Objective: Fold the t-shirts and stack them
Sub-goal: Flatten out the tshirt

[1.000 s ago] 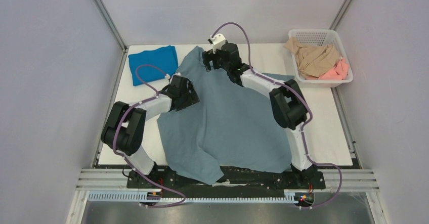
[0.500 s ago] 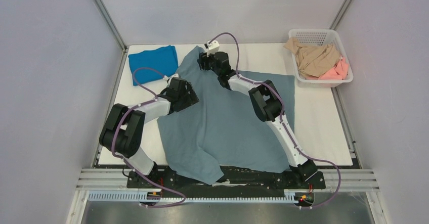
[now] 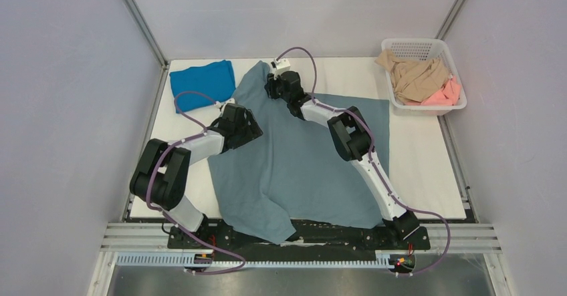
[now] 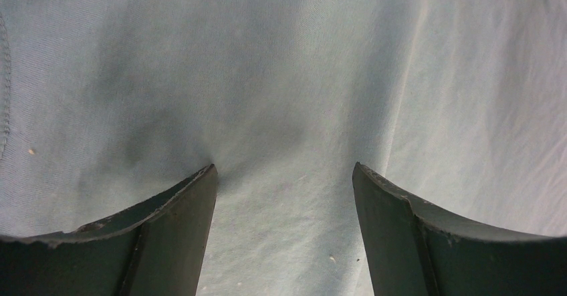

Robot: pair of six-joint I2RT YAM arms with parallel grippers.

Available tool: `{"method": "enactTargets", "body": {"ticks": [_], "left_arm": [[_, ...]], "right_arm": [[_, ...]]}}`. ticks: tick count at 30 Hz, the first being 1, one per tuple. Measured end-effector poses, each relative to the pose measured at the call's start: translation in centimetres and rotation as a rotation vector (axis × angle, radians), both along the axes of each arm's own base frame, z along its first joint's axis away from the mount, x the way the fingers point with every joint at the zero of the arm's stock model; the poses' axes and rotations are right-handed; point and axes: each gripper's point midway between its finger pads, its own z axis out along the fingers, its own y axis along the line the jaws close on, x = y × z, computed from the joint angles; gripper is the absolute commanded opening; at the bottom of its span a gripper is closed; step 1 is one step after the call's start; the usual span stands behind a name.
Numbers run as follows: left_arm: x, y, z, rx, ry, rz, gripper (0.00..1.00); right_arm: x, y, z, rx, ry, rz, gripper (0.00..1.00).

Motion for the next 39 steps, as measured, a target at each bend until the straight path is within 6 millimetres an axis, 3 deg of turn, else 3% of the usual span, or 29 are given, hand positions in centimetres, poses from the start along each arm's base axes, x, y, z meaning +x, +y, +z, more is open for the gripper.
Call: {"method": "enactTargets", "body": {"ticks": [5,8,26,27,28,30,31,35,39], "left_arm": [[-0.3,0.1,0.0,-0.001,0.0,0.001,0.81],[-0.7,0.3,0.0,0.0,0.009,0.005,0.81],[-2.6,1.0,-0.1,0.003,0.048,0.02,0.8],[-2.7,1.0,-0.1,0.003,0.049,0.02,0.8],[-2.7,1.0,-0.1,0.003,0.05,0.02,0.8],[-2.7,1.0,-0.1,0.003,0.05,0.02,0.8],[-2.8,1.0,-0.1,0.003,0.05,0.02,0.8],[-2.9,1.0,-0.1,0.007,0.059,0.02,0.81],[-3.3,1.2,0.0,0.018,0.087,0.02,0.81]], "right_arm": [[0.1,-0.6,-0.7,-0.008,0.026,-0.042,0.25],[0.4,-0.9,-0.5,-0.003,0.018,-0.062,0.0],[4.3,-5.5,2.3,0.039,-0.092,-0.162,0.0],[4.7,-5.9,2.7,0.048,-0.11,-0.164,0.02],[5.4,-6.4,3.4,0.061,-0.138,-0.172,0.16],[6.6,-7.4,4.5,0.082,-0.188,-0.186,0.75],[7.1,-8.0,5.1,0.088,-0.21,-0.193,0.98],[7.6,-10.0,5.9,0.057,-0.236,-0.175,0.98],[4.1,-11.9,6.5,-0.029,-0.137,-0.144,0.98]]}}
